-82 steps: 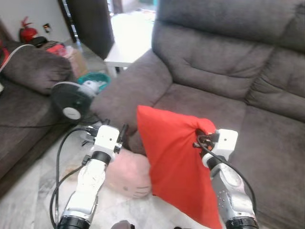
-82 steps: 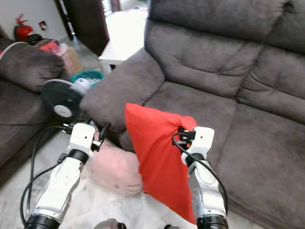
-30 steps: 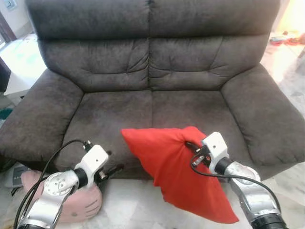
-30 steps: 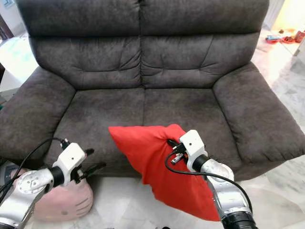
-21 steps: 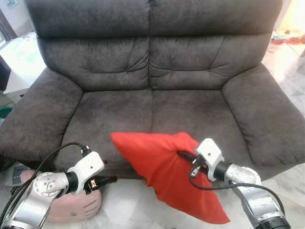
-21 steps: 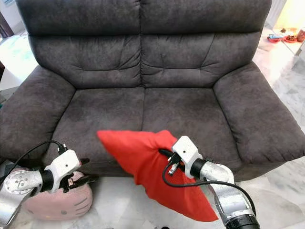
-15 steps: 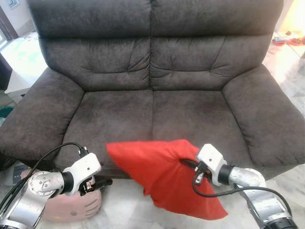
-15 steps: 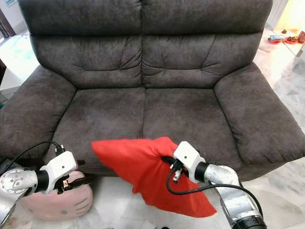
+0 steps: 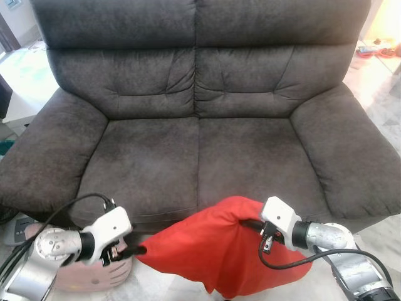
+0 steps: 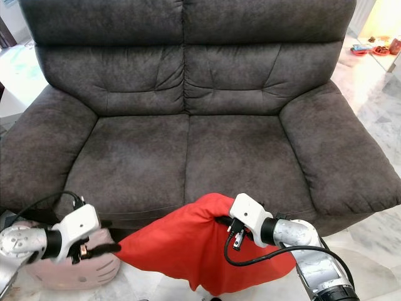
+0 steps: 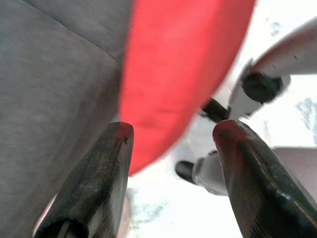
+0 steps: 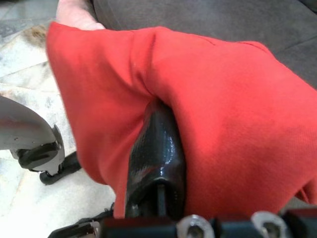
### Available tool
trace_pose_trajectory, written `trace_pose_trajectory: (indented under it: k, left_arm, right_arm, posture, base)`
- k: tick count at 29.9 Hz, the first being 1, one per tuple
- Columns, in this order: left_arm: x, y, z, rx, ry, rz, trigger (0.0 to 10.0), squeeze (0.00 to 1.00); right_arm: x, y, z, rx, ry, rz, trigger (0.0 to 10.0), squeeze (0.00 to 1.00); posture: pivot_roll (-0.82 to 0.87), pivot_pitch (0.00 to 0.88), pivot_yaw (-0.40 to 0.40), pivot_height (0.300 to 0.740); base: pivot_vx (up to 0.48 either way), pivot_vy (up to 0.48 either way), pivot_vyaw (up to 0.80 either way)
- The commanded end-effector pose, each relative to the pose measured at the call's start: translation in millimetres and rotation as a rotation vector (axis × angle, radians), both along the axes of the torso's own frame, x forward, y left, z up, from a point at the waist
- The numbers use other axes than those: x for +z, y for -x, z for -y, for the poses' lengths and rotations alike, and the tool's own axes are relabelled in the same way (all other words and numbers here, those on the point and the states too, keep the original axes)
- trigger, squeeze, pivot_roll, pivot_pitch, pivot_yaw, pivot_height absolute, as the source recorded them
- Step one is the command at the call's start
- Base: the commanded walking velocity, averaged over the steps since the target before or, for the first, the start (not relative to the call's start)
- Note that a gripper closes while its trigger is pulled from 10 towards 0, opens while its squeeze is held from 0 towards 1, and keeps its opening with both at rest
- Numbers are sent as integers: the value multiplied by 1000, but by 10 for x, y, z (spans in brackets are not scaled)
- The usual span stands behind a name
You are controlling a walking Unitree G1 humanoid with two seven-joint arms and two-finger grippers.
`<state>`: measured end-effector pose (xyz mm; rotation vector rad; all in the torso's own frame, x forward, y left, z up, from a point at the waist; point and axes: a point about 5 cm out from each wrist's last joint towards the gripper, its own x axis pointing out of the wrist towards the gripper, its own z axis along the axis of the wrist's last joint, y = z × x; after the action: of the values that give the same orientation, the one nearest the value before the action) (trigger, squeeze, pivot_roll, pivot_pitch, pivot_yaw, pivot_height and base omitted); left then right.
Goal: Move the pillow to the sofa from floor
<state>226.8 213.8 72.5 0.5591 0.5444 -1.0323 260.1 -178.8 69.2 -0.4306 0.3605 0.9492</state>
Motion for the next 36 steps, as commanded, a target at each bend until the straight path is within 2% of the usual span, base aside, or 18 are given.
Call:
trace_pose_trajectory:
  k: [1,6,8,12,18,22,27,36]
  left_arm:
    - [-72,33,-37,-16,-39,-13,10000,0]
    - [-184,65,-123,-20,-110,-31,10000,0]
    - [-243,40,-162,-14,-164,10,10000,0]
    - [-254,-45,-165,27,-178,87,10000,0]
    - [-195,-119,-149,32,-157,143,10000,0]
    - [-198,-110,-166,15,-172,129,10000,0]
    - [-199,-99,-171,9,-149,100,10000,0]
    - [-354,-37,-70,-8,-95,36,10000,0]
  right_arm:
    - [281,-84,-145,52,-50,130,10000,0]
    - [297,-73,-150,64,-53,130,10000,0]
    - [319,-72,-155,69,-59,134,10000,0]
    - [343,-51,-192,95,-79,133,10000,0]
    - [320,4,-201,131,-74,97,10000,0]
    - [311,46,-212,161,-75,72,10000,0]
    - [340,64,-224,179,-80,67,10000,0]
    - [408,67,-266,204,-98,75,10000,0]
  posture:
    - [156,71,4,740]
    - [158,74,4,740]
    - [156,74,4,740]
    - [153,76,1,740]
    - [157,76,0,740]
    - [158,76,0,740]
    - [156,74,2,740]
    - [152,66,4,740]
  base:
    - [0,0,0]
    - [0,0,0]
    - [0,0,0]
    - [0,0,0]
    - [0,0,0]
    - [0,0,0]
    - [0,0,0]
    - [0,0,0]
